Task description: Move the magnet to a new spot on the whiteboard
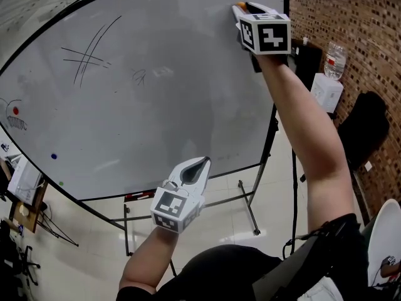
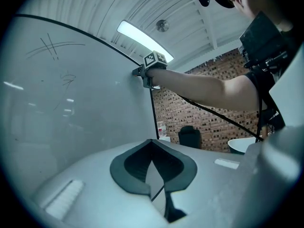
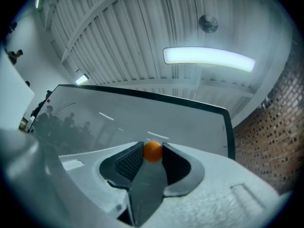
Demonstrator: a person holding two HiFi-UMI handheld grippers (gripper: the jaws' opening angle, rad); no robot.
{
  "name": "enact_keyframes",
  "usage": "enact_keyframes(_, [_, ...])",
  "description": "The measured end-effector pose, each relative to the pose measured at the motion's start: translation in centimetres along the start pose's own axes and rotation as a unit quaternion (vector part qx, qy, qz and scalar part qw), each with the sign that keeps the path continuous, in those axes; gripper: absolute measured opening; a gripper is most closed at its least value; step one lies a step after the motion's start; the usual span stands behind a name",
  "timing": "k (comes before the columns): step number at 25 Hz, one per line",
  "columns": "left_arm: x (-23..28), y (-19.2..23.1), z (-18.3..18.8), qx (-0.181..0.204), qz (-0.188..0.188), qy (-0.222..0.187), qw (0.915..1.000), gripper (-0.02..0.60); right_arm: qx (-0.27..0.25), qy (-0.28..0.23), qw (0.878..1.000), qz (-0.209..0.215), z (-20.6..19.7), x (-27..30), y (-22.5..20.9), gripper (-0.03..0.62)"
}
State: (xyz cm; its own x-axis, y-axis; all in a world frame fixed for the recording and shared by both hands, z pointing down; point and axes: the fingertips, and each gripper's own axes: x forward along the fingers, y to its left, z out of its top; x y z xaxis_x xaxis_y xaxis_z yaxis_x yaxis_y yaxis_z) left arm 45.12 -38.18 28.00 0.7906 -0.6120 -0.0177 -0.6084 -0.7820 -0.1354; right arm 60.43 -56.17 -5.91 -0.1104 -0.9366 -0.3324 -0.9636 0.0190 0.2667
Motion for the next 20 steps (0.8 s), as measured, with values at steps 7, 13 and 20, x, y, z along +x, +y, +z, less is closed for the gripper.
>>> enact_keyframes(7, [-1.0, 0.9, 0.1, -0.006, 0.003, -0.002, 1.0000, 0.012, -0.014, 0.011, 1.000, -0.002, -0.1, -0.2, 0.6, 0.106])
enact_keyframes(13, [-2.3, 1.6, 0.1, -0.010, 0.007, -0.006, 0.9999, 0.012, -0.020, 0.033, 0.999, 0.013, -0.6, -0.8, 2.4, 0.106])
enact_keyframes(20, [-5.3, 3.1, 0.3, -0.030, 0.020, -0.010, 0.9993, 0.012, -0.011, 0.031, 0.999, 0.037, -0.3, -3.0, 6.4, 0.106])
